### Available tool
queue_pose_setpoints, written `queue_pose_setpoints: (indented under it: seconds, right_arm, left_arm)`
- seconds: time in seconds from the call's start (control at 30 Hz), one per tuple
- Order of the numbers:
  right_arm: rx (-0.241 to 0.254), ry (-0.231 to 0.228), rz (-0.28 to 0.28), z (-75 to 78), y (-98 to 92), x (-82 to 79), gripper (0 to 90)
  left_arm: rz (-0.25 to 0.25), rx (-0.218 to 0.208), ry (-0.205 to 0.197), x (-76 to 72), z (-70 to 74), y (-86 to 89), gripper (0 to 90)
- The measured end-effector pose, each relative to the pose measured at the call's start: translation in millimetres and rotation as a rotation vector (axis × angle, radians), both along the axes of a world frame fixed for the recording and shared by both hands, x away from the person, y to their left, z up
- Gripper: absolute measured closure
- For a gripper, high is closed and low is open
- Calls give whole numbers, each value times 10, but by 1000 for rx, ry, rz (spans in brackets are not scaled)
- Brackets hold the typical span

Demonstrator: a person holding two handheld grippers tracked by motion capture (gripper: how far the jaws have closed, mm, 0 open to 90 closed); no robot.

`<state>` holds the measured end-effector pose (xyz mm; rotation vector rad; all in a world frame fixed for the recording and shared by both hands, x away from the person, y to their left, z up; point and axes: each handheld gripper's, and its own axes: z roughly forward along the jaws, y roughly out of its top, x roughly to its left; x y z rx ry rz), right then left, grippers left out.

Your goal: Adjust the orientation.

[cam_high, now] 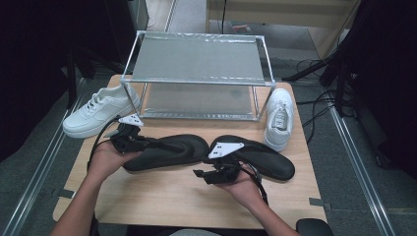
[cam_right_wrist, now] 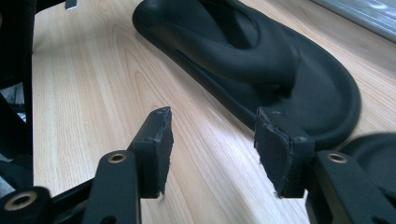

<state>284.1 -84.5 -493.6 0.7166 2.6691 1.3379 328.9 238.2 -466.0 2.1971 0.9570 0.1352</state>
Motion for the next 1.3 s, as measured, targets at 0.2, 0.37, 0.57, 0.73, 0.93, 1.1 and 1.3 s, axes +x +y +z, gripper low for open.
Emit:
queue_pose_setpoints:
  seconds: [0.2,0.37,0.57,0.73,0.93,1.1,1.3]
  right_arm:
    - [15,26,12,3,157,66,567]
    - [11,52,29,-28,321,142,711]
    - [19,57,22,-111,426,205,887]
    - [8,57,9,-144,427,224,893]
    - [26,48,11,-119,466,227,893]
    - [13,42,10,-123,540,268,892]
    - [8,59,-6,-161,528,317,893]
  left_arm:
    - [7,-2,2,144,-74,109,900]
    - [23,-25,-3,248,-129,200,900]
    - [-3,-13,21,259,-238,196,900]
    - [-46,11,42,188,-323,108,900]
    - [-112,16,58,79,-370,-22,900]
    - [-136,0,66,44,-386,-75,900]
    - [-163,8,74,0,-394,-173,900]
